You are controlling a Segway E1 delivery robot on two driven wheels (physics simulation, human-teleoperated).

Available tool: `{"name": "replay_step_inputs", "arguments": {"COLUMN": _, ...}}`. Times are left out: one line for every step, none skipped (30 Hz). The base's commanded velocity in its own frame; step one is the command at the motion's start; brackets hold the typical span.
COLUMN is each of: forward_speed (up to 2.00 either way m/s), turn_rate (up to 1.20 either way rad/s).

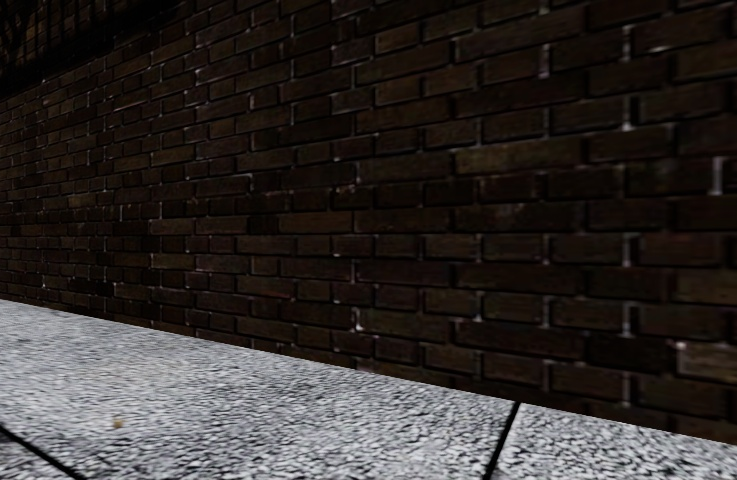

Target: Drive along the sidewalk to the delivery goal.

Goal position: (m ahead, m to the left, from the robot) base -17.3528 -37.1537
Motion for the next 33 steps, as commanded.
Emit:
{"name": "replay_step_inputs", "arguments": {"forward_speed": 0.0, "turn_rate": 0.0}}
{"name": "replay_step_inputs", "arguments": {"forward_speed": 0.0, "turn_rate": 0.0}}
{"name": "replay_step_inputs", "arguments": {"forward_speed": 0.0, "turn_rate": 0.0}}
{"name": "replay_step_inputs", "arguments": {"forward_speed": 0.0, "turn_rate": 0.0}}
{"name": "replay_step_inputs", "arguments": {"forward_speed": 0.0, "turn_rate": 0.0}}
{"name": "replay_step_inputs", "arguments": {"forward_speed": 0.0, "turn_rate": 0.0}}
{"name": "replay_step_inputs", "arguments": {"forward_speed": 0.0, "turn_rate": 0.0}}
{"name": "replay_step_inputs", "arguments": {"forward_speed": 0.0, "turn_rate": 0.0}}
{"name": "replay_step_inputs", "arguments": {"forward_speed": 0.0, "turn_rate": 0.0}}
{"name": "replay_step_inputs", "arguments": {"forward_speed": 0.0, "turn_rate": 0.0}}
{"name": "replay_step_inputs", "arguments": {"forward_speed": 0.0, "turn_rate": 0.0}}
{"name": "replay_step_inputs", "arguments": {"forward_speed": 0.0, "turn_rate": 0.0}}
{"name": "replay_step_inputs", "arguments": {"forward_speed": 0.0, "turn_rate": 0.0}}
{"name": "replay_step_inputs", "arguments": {"forward_speed": 0.0, "turn_rate": 0.0}}
{"name": "replay_step_inputs", "arguments": {"forward_speed": 0.0, "turn_rate": 0.0}}
{"name": "replay_step_inputs", "arguments": {"forward_speed": 0.0, "turn_rate": 0.0}}
{"name": "replay_step_inputs", "arguments": {"forward_speed": 0.0, "turn_rate": 0.0}}
{"name": "replay_step_inputs", "arguments": {"forward_speed": 0.0, "turn_rate": 0.0}}
{"name": "replay_step_inputs", "arguments": {"forward_speed": 0.0, "turn_rate": 0.0}}
{"name": "replay_step_inputs", "arguments": {"forward_speed": 0.0, "turn_rate": 0.0}}
{"name": "replay_step_inputs", "arguments": {"forward_speed": 0.0, "turn_rate": 0.0}}
{"name": "replay_step_inputs", "arguments": {"forward_speed": 0.0, "turn_rate": 0.0}}
{"name": "replay_step_inputs", "arguments": {"forward_speed": 0.0, "turn_rate": 0.0}}
{"name": "replay_step_inputs", "arguments": {"forward_speed": 0.0, "turn_rate": 0.0}}
{"name": "replay_step_inputs", "arguments": {"forward_speed": 0.0, "turn_rate": 0.0}}
{"name": "replay_step_inputs", "arguments": {"forward_speed": 0.0, "turn_rate": 0.0}}
{"name": "replay_step_inputs", "arguments": {"forward_speed": 0.0, "turn_rate": 0.0}}
{"name": "replay_step_inputs", "arguments": {"forward_speed": 0.0, "turn_rate": 0.0}}
{"name": "replay_step_inputs", "arguments": {"forward_speed": 0.0, "turn_rate": 0.0}}
{"name": "replay_step_inputs", "arguments": {"forward_speed": 0.0, "turn_rate": 0.0}}
{"name": "replay_step_inputs", "arguments": {"forward_speed": 0.0, "turn_rate": -0.04}}
{"name": "replay_step_inputs", "arguments": {"forward_speed": 0.0, "turn_rate": -0.04}}
{"name": "replay_step_inputs", "arguments": {"forward_speed": 0.0, "turn_rate": -0.29}}
